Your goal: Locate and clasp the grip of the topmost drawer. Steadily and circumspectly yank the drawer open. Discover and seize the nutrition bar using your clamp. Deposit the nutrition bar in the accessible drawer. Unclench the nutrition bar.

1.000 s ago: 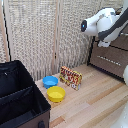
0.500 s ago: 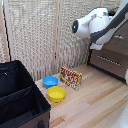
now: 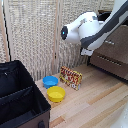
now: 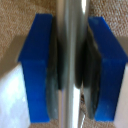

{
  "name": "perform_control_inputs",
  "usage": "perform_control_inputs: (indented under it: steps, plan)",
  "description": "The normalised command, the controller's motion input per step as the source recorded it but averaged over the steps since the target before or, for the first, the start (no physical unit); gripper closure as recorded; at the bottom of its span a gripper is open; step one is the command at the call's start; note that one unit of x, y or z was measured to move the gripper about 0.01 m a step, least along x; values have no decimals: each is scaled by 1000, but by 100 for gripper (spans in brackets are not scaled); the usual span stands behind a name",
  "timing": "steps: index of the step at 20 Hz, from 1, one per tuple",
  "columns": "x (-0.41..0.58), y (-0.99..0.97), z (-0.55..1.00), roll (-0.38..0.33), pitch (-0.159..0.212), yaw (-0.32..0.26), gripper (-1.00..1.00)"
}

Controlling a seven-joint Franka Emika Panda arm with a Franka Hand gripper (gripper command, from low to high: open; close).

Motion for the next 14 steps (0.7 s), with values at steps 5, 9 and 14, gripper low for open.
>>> perform_control_inputs:
  steps: [5,9,14]
  plan:
    - [33,-1,183,-13,0,35,-100]
    - [109,240,192,0,-9,-15,-100]
    - [146,364,215,4,-9,-26,-100]
